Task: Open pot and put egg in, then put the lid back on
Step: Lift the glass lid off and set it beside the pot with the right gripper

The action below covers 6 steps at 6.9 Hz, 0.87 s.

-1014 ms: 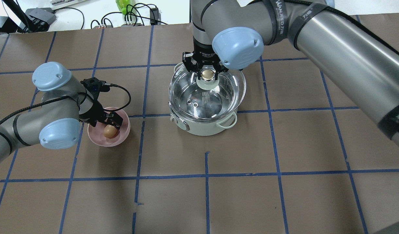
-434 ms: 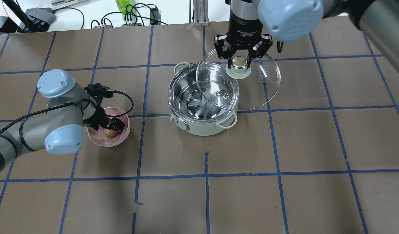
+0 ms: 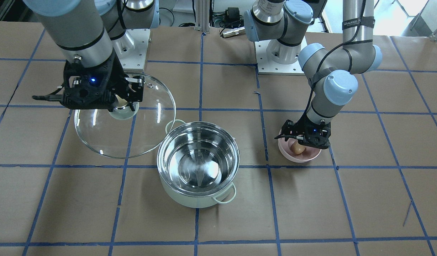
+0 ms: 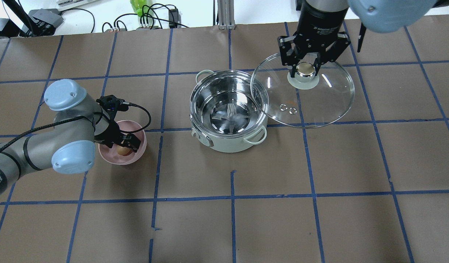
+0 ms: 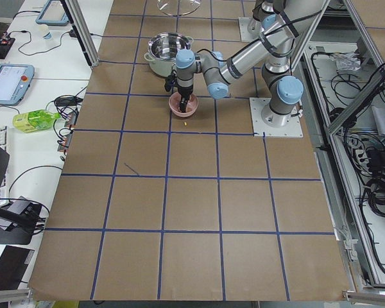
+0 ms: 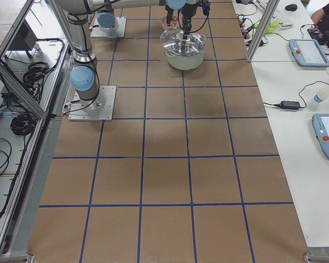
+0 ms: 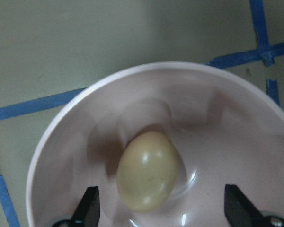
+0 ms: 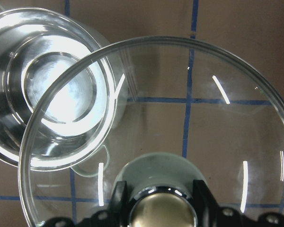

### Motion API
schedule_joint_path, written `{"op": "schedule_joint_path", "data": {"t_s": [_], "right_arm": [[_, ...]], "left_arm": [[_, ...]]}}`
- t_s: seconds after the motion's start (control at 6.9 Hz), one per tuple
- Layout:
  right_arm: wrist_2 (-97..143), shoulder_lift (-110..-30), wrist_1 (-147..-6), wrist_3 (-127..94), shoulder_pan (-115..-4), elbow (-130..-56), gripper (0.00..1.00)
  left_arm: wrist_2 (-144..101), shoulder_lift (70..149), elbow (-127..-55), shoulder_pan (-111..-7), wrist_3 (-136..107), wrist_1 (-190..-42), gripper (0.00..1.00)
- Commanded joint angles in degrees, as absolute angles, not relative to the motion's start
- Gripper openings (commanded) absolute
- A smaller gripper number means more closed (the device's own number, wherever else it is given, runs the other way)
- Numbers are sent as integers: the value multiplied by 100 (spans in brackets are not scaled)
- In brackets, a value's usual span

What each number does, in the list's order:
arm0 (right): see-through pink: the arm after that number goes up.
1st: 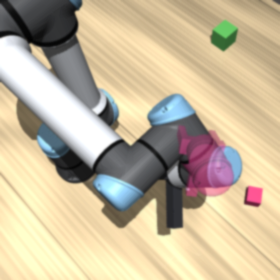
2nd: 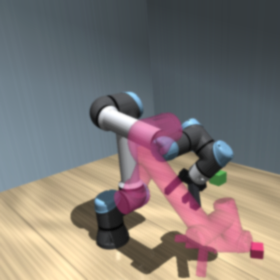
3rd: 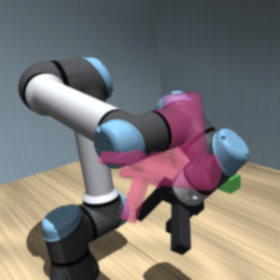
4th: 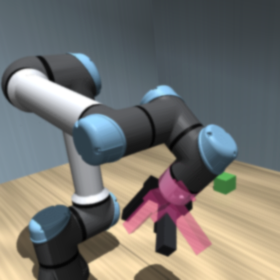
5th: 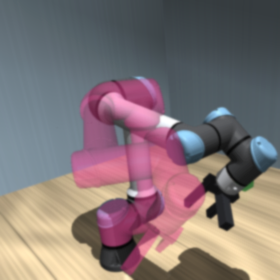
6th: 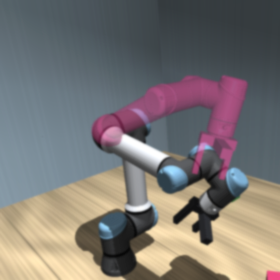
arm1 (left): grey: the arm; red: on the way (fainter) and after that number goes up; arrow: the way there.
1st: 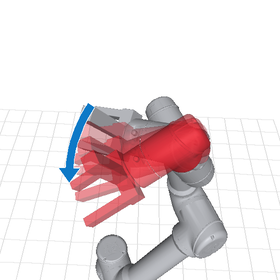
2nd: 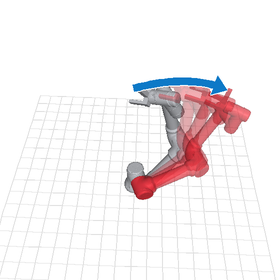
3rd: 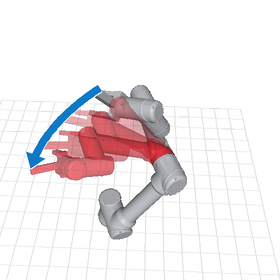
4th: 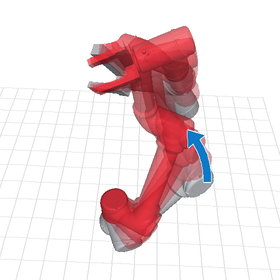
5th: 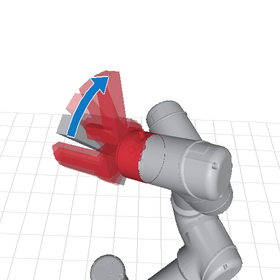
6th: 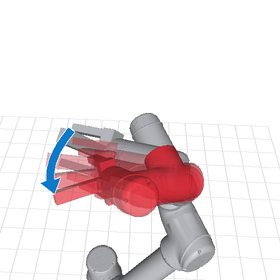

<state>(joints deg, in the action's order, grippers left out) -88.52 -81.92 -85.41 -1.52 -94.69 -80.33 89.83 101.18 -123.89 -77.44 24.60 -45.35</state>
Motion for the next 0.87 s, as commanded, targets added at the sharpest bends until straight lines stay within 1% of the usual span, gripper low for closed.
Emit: {"op": "schedule_joint_path", "data": {"t_s": [0.0, 0.72], "right_arm": [[-8850, -8699, -8525, 569, -9045, -8515, 9], [-8859, -8745, -8622, 598, -8982, -8587, 9]], "left_arm": [[8982, 10125, -12384, -7743, 2461, -4509, 88], [8974, 10213, -12401, -7743, 2461, -4228, 87]]}}
